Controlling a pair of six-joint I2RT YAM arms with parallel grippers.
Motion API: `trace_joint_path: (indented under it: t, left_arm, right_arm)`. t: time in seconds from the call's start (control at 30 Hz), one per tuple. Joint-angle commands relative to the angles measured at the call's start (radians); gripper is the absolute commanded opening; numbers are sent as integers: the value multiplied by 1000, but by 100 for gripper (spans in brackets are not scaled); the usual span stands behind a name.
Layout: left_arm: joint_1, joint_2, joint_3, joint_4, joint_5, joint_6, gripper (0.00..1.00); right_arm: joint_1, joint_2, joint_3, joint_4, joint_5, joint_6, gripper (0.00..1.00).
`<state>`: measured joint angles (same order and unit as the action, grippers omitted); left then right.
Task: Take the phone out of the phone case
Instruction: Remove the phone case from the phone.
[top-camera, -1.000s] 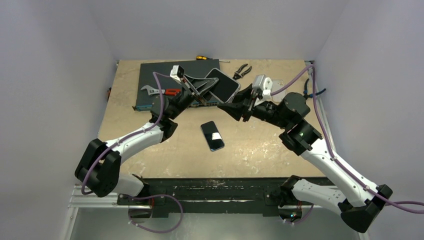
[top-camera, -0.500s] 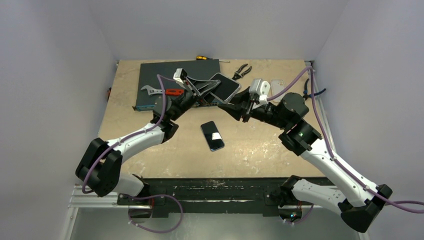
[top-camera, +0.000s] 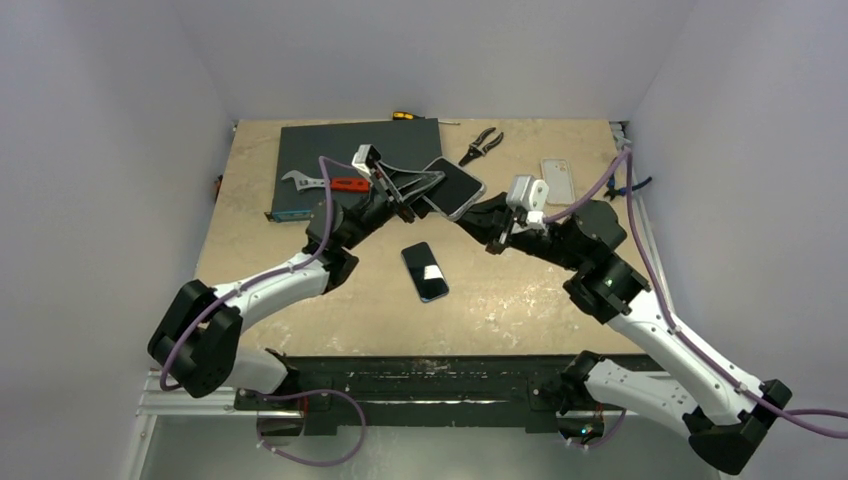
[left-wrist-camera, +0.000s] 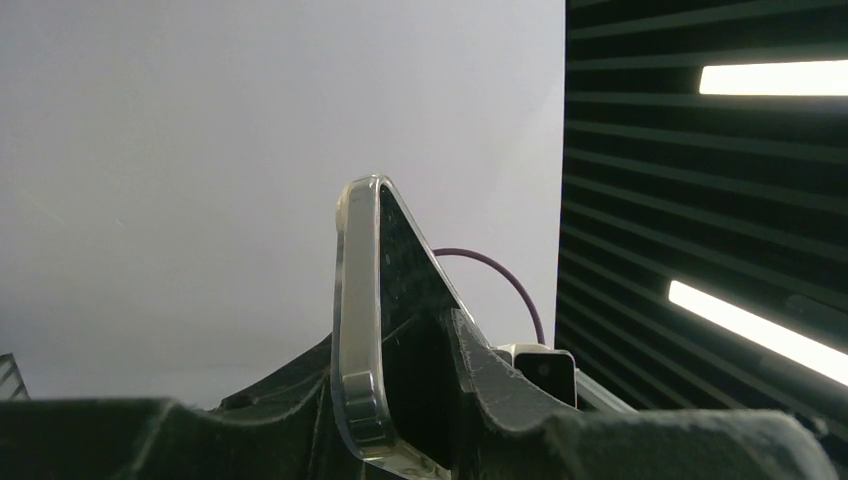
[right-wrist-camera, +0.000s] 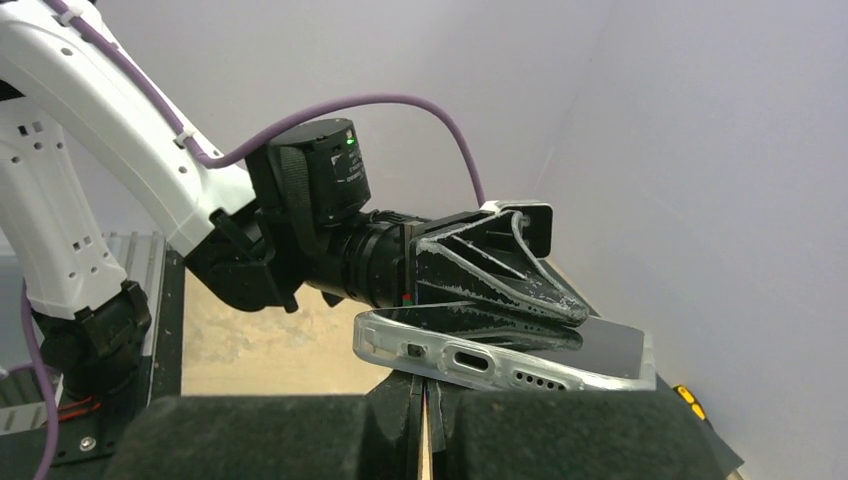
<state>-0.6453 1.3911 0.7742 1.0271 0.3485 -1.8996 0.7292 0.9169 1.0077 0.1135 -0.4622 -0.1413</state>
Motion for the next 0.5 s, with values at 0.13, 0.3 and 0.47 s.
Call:
trace_joint_path:
  t: [0.13,0.3,0.47]
  left_arm:
    - [67,-71,-89,42,80,123,0]
    - [169,-129,-52,46,87,111,0]
    - [248,-132,14,50,174,147,0]
  right_arm:
    - [13,-152,-71,233,81,-32,12]
    - [13,-236,-189,157,109,35,33]
    - [13,-339,-270,134,204,150,44]
